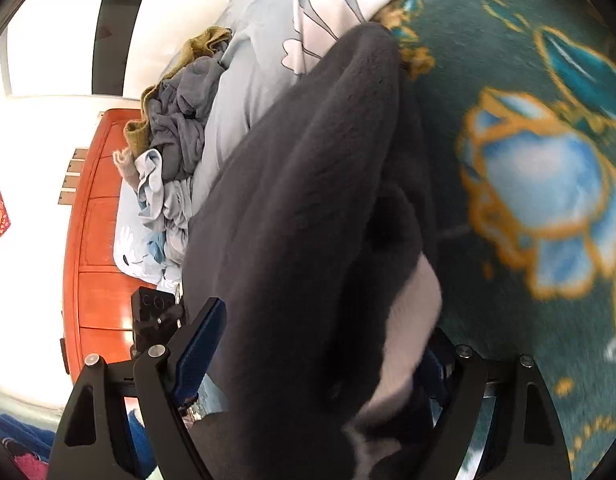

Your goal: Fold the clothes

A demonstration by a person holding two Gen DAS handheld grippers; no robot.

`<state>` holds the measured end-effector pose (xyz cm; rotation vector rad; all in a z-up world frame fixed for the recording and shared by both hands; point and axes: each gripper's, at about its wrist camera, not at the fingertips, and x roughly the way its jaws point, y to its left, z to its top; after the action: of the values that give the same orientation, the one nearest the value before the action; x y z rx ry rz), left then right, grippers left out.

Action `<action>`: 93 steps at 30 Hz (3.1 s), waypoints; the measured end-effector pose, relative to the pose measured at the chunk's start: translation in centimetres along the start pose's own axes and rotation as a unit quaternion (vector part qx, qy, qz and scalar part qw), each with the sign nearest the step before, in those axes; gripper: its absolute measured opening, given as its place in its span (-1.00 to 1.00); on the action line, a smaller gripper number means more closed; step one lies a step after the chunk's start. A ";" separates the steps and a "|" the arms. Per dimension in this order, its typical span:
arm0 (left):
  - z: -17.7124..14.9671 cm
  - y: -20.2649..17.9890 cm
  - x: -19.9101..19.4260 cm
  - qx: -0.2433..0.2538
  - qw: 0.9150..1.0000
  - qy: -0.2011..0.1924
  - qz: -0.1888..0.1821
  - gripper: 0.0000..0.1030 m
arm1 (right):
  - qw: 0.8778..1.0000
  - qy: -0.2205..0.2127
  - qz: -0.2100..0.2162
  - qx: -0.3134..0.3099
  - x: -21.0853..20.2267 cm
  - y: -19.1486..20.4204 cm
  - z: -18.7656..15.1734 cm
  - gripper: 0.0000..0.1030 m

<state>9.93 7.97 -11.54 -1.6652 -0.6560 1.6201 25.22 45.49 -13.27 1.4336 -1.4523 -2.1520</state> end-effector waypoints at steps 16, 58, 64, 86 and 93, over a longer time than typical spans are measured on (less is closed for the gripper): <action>-1.0 -2.3 1.8 0.010 1.000 -0.022 0.009 0.98 | 1.000 -0.019 0.003 0.007 0.1 0.3 0.6 0.69; -2.9 -41.6 6.3 0.253 0.963 -0.072 -0.052 -0.23 | 0.968 -0.179 -0.122 -0.128 -39.5 5.9 9.6 -0.32; -4.0 -45.3 14.3 0.289 0.953 -0.060 -0.076 -0.27 | 0.957 -0.196 -0.170 -0.129 -45.7 2.0 13.9 -0.31; -7.2 -34.2 22.1 0.240 0.971 0.005 0.018 -0.32 | 0.958 -0.214 -0.180 0.068 -44.1 -13.9 12.9 0.12; -5.5 -33.3 17.9 0.212 0.975 -0.037 0.059 -0.08 | 0.924 -0.278 -0.236 0.112 -48.0 -14.2 9.7 0.14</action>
<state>20.80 41.65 2.86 -1.3548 -0.2248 1.7659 47.52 87.38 5.36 1.4252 -1.7086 -2.9652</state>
